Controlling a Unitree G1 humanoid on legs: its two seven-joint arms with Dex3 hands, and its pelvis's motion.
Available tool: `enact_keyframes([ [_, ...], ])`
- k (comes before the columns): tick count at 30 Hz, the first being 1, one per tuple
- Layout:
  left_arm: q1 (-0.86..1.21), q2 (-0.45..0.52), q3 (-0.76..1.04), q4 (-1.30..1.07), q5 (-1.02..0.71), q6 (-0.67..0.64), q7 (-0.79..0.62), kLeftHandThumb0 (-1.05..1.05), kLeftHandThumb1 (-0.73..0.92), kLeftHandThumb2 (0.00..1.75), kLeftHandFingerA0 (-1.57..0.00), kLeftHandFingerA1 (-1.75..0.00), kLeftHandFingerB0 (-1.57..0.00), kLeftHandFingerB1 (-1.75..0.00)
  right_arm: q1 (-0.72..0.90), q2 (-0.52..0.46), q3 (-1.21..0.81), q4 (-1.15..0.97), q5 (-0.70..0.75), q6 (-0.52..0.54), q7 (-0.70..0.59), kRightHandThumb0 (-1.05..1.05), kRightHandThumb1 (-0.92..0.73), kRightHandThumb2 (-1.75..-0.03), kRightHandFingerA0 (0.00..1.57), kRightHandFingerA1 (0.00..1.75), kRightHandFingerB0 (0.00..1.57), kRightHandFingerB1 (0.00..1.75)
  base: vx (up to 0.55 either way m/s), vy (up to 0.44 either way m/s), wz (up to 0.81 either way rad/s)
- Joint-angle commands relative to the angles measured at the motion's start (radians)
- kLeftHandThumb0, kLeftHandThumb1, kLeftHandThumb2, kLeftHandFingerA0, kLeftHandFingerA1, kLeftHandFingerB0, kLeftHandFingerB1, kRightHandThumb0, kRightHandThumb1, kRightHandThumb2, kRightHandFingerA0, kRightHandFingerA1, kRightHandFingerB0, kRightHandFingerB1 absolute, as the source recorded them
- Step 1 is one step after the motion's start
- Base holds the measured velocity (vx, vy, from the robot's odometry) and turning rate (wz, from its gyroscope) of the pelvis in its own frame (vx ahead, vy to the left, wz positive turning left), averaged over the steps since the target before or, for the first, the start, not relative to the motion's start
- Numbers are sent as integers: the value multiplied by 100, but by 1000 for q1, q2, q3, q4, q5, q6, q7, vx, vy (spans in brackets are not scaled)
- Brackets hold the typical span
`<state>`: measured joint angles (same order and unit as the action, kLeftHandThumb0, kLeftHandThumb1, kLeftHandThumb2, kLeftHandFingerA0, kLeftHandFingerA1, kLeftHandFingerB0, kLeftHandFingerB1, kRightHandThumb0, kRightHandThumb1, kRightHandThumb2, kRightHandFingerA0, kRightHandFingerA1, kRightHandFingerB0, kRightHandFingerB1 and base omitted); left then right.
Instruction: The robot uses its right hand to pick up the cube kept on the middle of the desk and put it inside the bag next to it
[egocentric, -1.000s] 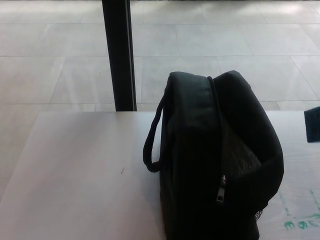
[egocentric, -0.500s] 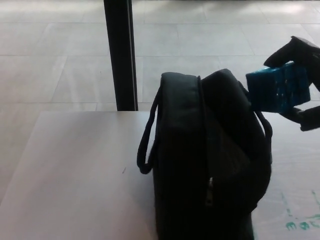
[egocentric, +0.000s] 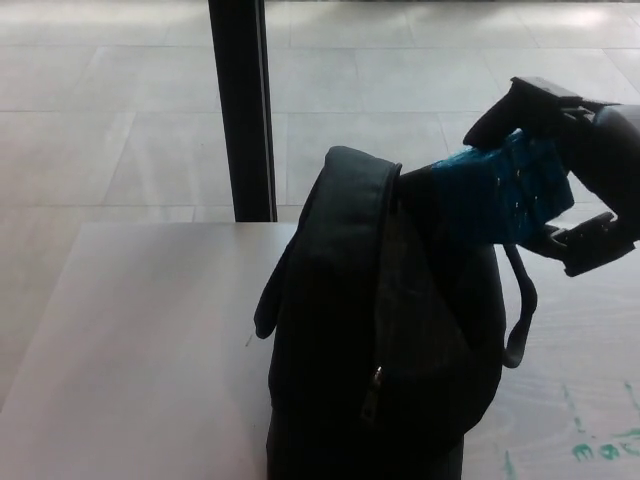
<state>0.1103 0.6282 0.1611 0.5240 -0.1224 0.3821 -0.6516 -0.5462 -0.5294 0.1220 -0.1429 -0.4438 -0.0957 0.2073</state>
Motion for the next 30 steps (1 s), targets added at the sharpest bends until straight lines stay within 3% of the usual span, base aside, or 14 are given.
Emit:
enact_keyframes([
  [1, 5, 14, -2, -4, 10, -3, 7, -50, 61, 58, -30, -52, -42, -45, -24, -61, 25, 4, -97, -59, 8, -22, -60, -95, 87, 175, 75, 154, 0, 0, 0],
  [4, 3, 11, -3, -10, 12, 11, 18, -49, 61, 57, -32, -52, -47, -48, -56, -70, 28, 28, -96, -77, 5, -16, -59, -98, 99, 172, 74, 145, 0, 0, 0],
  [9, -9, 13, -4, 12, 12, -1, 13, -49, 61, 58, -31, -53, -44, -47, -77, -70, 49, 28, -102, -96, 22, -25, -59, -89, 84, 175, 68, 159, 0, 0, 0],
  [10, -13, 11, 4, 16, -1, 17, 6, -49, 60, 58, -29, -52, -42, -47, -78, -68, 96, 42, -142, -155, 4, -15, -56, -85, 101, 174, 69, 147, 0, 0, 0],
  [11, -9, 17, -7, 23, 9, -4, -5, -49, 62, 58, -27, -51, -42, -46, -74, -66, 126, 39, -164, -172, 8, -19, -52, -83, 87, 175, 75, 154, 0, 0, 0],
  [14, -4, 14, 1, 12, 2, 8, 1, -49, 60, 57, -28, -51, -48, -48, -84, -57, 157, 37, -167, -160, 33, -21, -54, -82, 87, 175, 73, 154, 0, 0, 0],
  [15, 7, 14, 1, 8, 0, 9, -4, -49, 60, 57, -27, -52, -46, -49, -91, -48, 179, 36, -187, -152, 41, -24, -57, -73, 90, 175, 80, 134, 0, 0, 0],
  [18, 15, 9, 9, 3, -7, 9, -2, -47, 60, 57, -29, -54, -48, -51, -114, -33, 215, 52, -219, -149, 45, -23, -52, -82, 92, 175, 86, 117, 0, 0, 0],
  [20, 2, 4, 21, 10, -22, 41, -1, -44, 60, 57, -29, -54, -51, -55, -133, -8, 236, 93, -237, -188, -8, -24, -54, -93, 92, 175, 78, 145, 0, 0, 0],
  [23, -9, 6, 22, 19, -20, 39, -6, -46, 59, 57, -28, -53, -48, -54, -145, -2, 247, 121, -264, -231, -46, -31, -62, -88, 96, 175, 75, 155, 0, 0, 0],
  [24, -13, 9, 14, 20, -12, 33, -9, -48, 58, 57, -28, -52, -51, -52, -146, -11, 266, 113, -299, -228, -27, -43, -68, -66, 96, 173, 83, 71, 0, 0, 0],
  [26, -14, 13, 6, 20, -2, 23, -8, -51, 59, 57, -29, -51, -46, -48, -143, -17, 276, 107, -321, -225, -19, -42, -64, -65, 96, 174, 85, 86, 0, 0, 0],
  [29, -10, 16, -2, 11, 10, 16, 2, -49, 61, 58, -30, -52, -43, -46, -114, -49, 304, 73, -412, -222, -6, -40, -66, -64, 95, 165, 73, 65, 0, 0, 0],
  [30, -6, 19, -8, 10, 16, -4, -1, -50, 62, 58, -30, -52, -43, -46, -109, -61, 314, 54, -442, -189, 45, -48, -64, -60, 82, 121, 42, 53, 0, 0, 0],
])
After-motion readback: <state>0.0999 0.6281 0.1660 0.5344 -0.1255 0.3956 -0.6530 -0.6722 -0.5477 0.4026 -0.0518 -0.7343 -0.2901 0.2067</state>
